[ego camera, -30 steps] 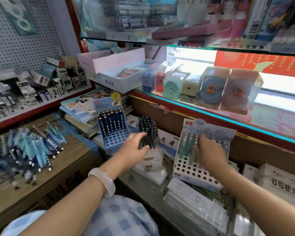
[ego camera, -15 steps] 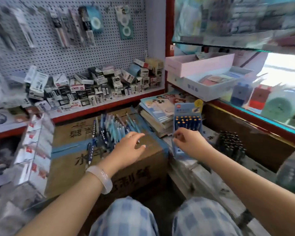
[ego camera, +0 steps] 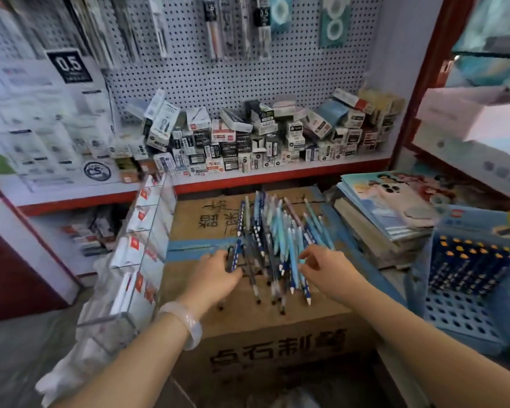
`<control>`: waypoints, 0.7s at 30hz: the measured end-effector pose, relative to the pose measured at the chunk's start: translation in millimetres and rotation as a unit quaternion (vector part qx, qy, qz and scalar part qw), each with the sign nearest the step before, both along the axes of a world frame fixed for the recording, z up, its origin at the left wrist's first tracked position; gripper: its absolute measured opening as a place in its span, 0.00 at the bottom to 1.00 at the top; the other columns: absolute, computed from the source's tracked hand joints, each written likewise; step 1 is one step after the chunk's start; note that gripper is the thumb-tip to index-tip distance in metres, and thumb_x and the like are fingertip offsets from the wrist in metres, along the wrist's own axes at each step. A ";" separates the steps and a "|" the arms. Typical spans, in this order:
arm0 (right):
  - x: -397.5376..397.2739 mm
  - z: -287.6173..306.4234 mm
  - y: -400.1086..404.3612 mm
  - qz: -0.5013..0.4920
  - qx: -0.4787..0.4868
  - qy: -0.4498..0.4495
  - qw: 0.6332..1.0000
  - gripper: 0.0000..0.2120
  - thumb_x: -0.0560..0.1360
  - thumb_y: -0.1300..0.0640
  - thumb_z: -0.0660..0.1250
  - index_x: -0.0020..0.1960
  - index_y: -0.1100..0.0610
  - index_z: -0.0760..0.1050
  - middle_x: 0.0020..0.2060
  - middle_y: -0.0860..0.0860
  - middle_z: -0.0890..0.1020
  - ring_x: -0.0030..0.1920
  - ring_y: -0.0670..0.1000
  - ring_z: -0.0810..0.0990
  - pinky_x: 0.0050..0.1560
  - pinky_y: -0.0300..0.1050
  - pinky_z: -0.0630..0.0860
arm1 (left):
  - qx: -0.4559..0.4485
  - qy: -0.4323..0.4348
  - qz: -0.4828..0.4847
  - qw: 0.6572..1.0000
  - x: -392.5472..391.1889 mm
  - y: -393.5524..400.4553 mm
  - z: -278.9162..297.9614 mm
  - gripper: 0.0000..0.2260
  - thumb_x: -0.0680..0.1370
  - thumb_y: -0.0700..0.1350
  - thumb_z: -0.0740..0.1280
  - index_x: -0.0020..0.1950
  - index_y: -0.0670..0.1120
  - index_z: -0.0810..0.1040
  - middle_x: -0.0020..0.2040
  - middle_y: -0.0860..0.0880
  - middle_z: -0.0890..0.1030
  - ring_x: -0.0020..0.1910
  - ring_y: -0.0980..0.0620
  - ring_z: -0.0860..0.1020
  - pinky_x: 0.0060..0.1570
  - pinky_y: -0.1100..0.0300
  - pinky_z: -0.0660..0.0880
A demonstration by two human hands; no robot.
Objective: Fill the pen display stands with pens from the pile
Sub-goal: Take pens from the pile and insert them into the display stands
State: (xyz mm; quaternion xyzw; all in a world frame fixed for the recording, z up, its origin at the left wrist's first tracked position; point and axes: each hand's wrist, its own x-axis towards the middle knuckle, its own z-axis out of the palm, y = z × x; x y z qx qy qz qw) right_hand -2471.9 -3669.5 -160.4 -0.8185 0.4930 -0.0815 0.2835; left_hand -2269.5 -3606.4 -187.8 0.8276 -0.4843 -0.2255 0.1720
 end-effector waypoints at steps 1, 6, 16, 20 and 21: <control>3.5 -3.8 -3.4 0.000 0.003 0.002 1.000 0.14 0.80 0.54 0.58 0.64 0.56 0.69 0.43 0.47 0.76 0.42 0.49 0.77 0.41 0.41 0.74 | 0.017 0.003 0.003 1.000 0.4 -6.4 -4.3 0.22 0.77 0.55 0.63 0.68 0.47 0.66 0.63 0.46 0.72 0.61 0.45 0.73 0.52 0.59 0.70; 9.5 -19.3 -12.6 -0.027 0.007 -0.023 0.999 0.12 0.80 0.55 0.58 0.62 0.55 0.71 0.46 0.51 0.81 0.47 0.53 0.80 0.47 0.46 0.76 | 0.112 -0.017 0.026 0.993 -8.5 -42.5 -19.1 0.37 0.75 0.65 0.58 0.76 0.46 0.52 0.75 0.43 0.58 0.73 0.41 0.58 0.65 0.49 0.65; 8.3 -40.0 -22.3 -0.079 0.021 -0.092 0.992 0.12 0.80 0.54 0.58 0.62 0.54 0.72 0.41 0.44 0.76 0.40 0.46 0.77 0.38 0.36 0.74 | 0.159 -0.088 0.078 0.980 -15.8 -90.8 -33.8 0.41 0.72 0.66 0.62 0.75 0.41 0.54 0.74 0.39 0.54 0.72 0.38 0.54 0.68 0.45 0.62; 5.5 -37.3 -22.4 -0.082 0.028 -0.111 0.990 0.11 0.80 0.55 0.58 0.61 0.54 0.72 0.38 0.44 0.75 0.45 0.53 0.81 0.43 0.44 0.78 | 0.159 -0.089 0.073 0.981 -6.7 -92.6 -37.3 0.35 0.73 0.63 0.64 0.69 0.40 0.64 0.69 0.39 0.63 0.67 0.39 0.64 0.61 0.48 0.71; 4.8 -36.9 -21.6 -0.082 0.030 -0.113 0.990 0.11 0.80 0.55 0.58 0.61 0.54 0.72 0.38 0.44 0.76 0.45 0.53 0.81 0.44 0.44 0.78 | 0.153 -0.088 0.066 0.982 -3.4 -93.1 -38.5 0.30 0.73 0.61 0.65 0.65 0.40 0.70 0.66 0.39 0.68 0.63 0.41 0.69 0.54 0.50 0.75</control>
